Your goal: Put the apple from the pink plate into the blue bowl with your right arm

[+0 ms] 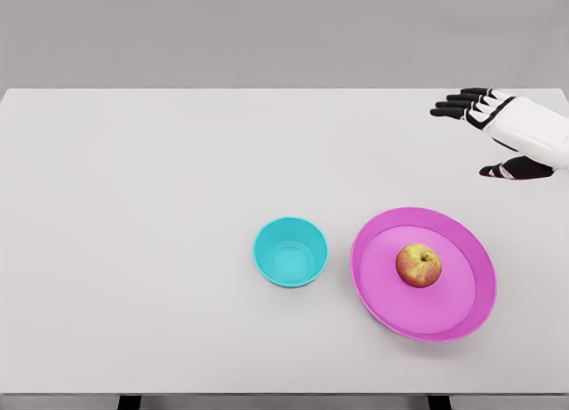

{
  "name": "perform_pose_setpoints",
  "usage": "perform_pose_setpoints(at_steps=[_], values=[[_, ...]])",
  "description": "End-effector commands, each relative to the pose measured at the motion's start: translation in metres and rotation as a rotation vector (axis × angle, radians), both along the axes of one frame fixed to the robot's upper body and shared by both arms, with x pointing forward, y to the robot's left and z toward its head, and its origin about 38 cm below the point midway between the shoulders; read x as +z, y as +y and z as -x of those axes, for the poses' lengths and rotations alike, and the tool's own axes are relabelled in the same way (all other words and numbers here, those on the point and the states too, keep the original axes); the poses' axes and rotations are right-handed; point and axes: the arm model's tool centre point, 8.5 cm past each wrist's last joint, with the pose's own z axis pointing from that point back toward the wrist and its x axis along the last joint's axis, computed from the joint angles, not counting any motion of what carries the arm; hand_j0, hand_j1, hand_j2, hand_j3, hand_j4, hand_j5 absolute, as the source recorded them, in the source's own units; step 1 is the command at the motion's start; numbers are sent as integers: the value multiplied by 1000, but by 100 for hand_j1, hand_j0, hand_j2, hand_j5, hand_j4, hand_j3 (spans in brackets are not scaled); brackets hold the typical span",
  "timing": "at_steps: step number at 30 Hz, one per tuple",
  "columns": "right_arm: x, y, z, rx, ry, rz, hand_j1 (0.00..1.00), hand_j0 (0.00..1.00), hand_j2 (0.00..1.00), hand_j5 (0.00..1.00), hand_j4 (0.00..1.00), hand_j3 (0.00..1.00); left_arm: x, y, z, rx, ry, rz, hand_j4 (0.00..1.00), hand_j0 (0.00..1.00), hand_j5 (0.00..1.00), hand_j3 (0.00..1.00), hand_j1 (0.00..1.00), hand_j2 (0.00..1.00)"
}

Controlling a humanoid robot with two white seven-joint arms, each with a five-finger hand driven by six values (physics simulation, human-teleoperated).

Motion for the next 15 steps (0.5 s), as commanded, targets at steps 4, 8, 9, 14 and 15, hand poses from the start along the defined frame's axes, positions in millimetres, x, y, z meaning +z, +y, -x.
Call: perform_pose_setpoints(at_steps=[4,8,9,14,15], values=[[6,-1,1,1,-8,-1,100,100,100,100,100,100,0,0,0,0,0,-2,100,100,100,100,100,100],[6,0,8,21,8,48,100,100,100,100,100,100,0,0,0,0,0,-2,100,100,100,100,100,100],[9,8,18,74,54,159,100,100,100,100,100,100,0,0,0,0,0,-2,100,100,100,100,100,100],[2,13,31,129,160,327,100,100,100,100,100,100,0,0,0,0,-1,0,100,100,100,100,100,100],[-2,14,33,135,172,330,100,100,100,100,100,100,0,0,0,0,0,0,100,100,100,100,100,100]])
